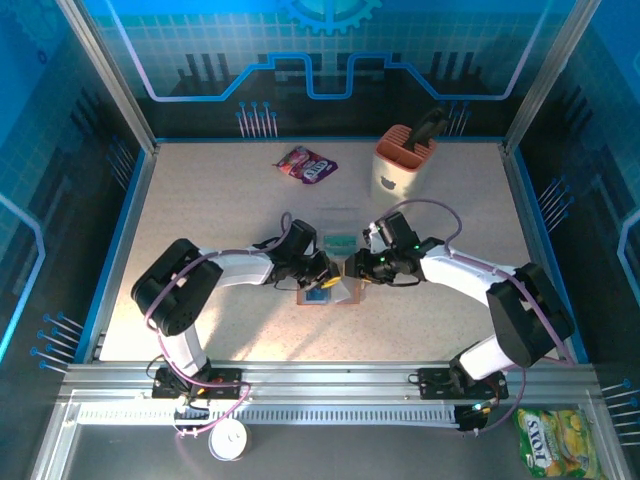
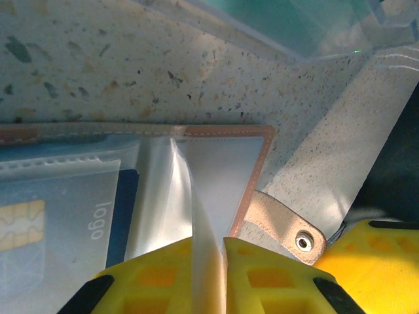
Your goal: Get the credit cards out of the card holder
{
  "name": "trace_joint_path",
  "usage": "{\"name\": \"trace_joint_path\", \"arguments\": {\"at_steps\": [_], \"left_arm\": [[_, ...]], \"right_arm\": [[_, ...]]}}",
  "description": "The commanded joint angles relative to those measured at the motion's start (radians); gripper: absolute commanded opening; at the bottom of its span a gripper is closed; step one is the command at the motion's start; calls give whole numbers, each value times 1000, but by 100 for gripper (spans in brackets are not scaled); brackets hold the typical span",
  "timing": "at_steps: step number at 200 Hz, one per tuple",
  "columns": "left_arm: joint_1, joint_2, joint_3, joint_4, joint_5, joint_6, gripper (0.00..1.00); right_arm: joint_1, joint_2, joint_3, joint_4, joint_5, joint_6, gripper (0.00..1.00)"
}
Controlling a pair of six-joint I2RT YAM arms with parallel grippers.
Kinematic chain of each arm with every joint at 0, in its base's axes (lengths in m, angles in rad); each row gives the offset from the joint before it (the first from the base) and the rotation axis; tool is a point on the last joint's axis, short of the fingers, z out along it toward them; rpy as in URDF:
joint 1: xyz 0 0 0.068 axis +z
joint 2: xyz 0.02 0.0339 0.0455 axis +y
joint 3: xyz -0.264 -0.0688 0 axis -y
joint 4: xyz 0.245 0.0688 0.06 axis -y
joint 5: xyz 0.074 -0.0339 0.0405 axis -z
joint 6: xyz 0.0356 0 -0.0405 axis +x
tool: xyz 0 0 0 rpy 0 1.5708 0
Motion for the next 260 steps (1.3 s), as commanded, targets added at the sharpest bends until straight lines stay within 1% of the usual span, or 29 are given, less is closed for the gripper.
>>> {"name": "trace_joint_path", "arguments": {"at_steps": [1,23,69,130,212,260], "left_arm": [[-11,24,31,-18,14,-3,17],[-16,34,40,-11,17,-7,18],[-22,43,78,-16,19,-7,23],[-25,81,166,-48,26,8,24],[-18,67,181,-54,31,20,24],[5,20,148,-47,28,24,24]], "right_arm": [[-12,-31,-22,2,-19,-7,41],[-15,-34,-28,4,-22,-5,41],[-16,-49,-31,0,-22,-2,41],[-18,-87,-15,-30,-15,-4,41],[-12,-101,18,-48,-13,9,41],[7,-94,39,-50,-3,19,41]]}}
